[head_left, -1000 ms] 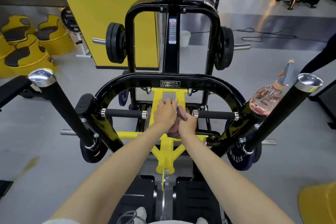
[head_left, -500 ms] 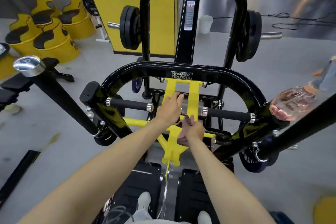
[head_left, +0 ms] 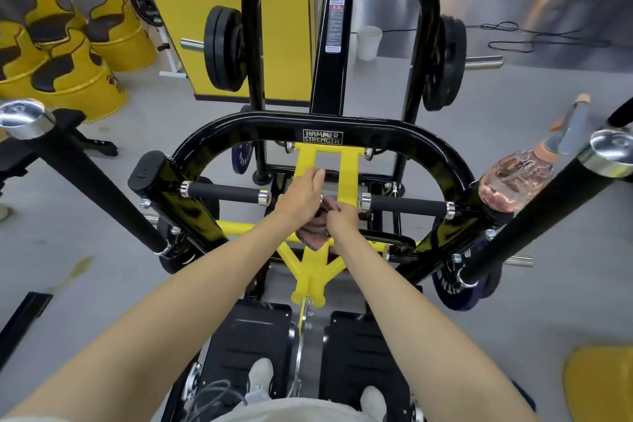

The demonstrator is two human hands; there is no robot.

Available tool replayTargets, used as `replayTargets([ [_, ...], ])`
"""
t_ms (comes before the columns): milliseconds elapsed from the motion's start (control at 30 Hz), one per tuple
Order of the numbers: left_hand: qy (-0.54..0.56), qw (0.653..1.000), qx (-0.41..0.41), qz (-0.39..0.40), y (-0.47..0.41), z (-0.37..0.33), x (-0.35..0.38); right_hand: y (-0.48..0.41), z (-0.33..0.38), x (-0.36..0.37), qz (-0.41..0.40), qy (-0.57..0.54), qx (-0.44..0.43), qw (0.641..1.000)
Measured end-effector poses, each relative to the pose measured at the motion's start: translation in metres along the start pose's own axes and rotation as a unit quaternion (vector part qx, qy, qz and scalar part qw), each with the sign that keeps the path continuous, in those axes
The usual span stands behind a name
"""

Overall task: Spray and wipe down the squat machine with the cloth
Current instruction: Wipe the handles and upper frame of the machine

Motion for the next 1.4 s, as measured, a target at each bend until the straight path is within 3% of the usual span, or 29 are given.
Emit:
replayTargets([
  [200, -0.024, 1.000, 0.012, -0.008, 0.004, -0.006, -0.010, 0.013, 0.035, -0.014, 0.095, -0.051, -0.052, 0.993],
  [333, -0.068, 0.997, 0.025, 0.000, 0.014, -0.011, -0.016, 0.024, 0.058, -0.022, 0.109, -0.017, -0.098, 0.989],
  [567, 0.108, 0.994, -0.025, 0.007, 0.014, 0.014, -0.019, 0.024, 0.063, -0.005, 0.101, 0.148, -0.229, 0.957],
  [800, 0.171, 0.982, -0.080, 0.022, 0.028, 0.054, -0.026, 0.004, 0.049, 0.011, 0.140, 0.265, -0.246, 0.922],
  [967, 0.184, 0.975, -0.115, 0.042, 0.035, 0.077, -0.022, 0.006, 0.011, 0.014, 0.012, 0.207, -0.192, 0.959],
  [1067, 0.181, 0.972, -0.140, 0.043, 0.035, 0.087, -0.016, 0.022, -0.009, 0.008, -0.045, 0.152, -0.099, 0.982],
  [1200, 0.186, 0.969, -0.159, 0.044, 0.037, 0.083, -0.008, 0.008, -0.035, 0.025, -0.022, -0.034, 0.054, 0.998],
  [1300, 0.217, 0.960, -0.171, 0.052, 0.040, 0.075, -0.004, 0.018, -0.029, 0.029, 0.025, -0.203, 0.104, 0.973],
  [1400, 0.233, 0.950, -0.199, 0.063, 0.042, 0.078, -0.001, 0.030, -0.026, 0.029, 0.059, -0.287, 0.131, 0.947],
])
Point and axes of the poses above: each hand's wrist, its own y-axis away from the middle knuckle, its own x-axis out of the palm, z = x × y, the point moved 5 cm from there along -y, towards the middle knuckle, and after that the axes turned 6 degrees about -z, right-handed, at the moved point
